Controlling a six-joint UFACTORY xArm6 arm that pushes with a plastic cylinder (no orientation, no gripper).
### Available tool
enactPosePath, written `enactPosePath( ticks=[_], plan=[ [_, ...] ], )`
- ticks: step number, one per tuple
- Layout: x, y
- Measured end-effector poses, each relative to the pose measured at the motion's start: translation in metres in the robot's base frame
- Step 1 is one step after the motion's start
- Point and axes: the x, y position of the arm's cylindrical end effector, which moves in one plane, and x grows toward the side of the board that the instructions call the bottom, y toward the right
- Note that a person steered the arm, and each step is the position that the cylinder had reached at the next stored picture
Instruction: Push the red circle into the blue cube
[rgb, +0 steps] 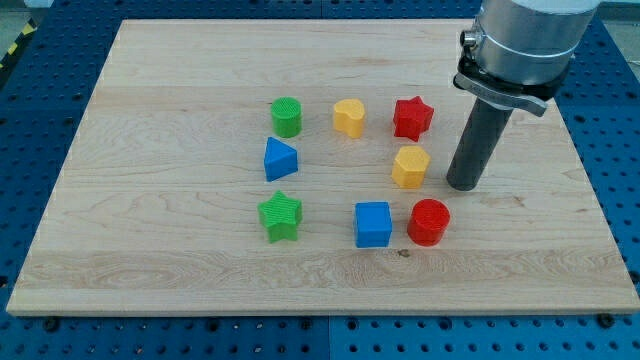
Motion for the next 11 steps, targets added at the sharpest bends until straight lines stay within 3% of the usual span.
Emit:
enactPosePath(
  ticks=[3,5,11],
  plan=[
    [0.004,0.008],
    [0.054,0.026],
    [0.053,-0.055]
  ],
)
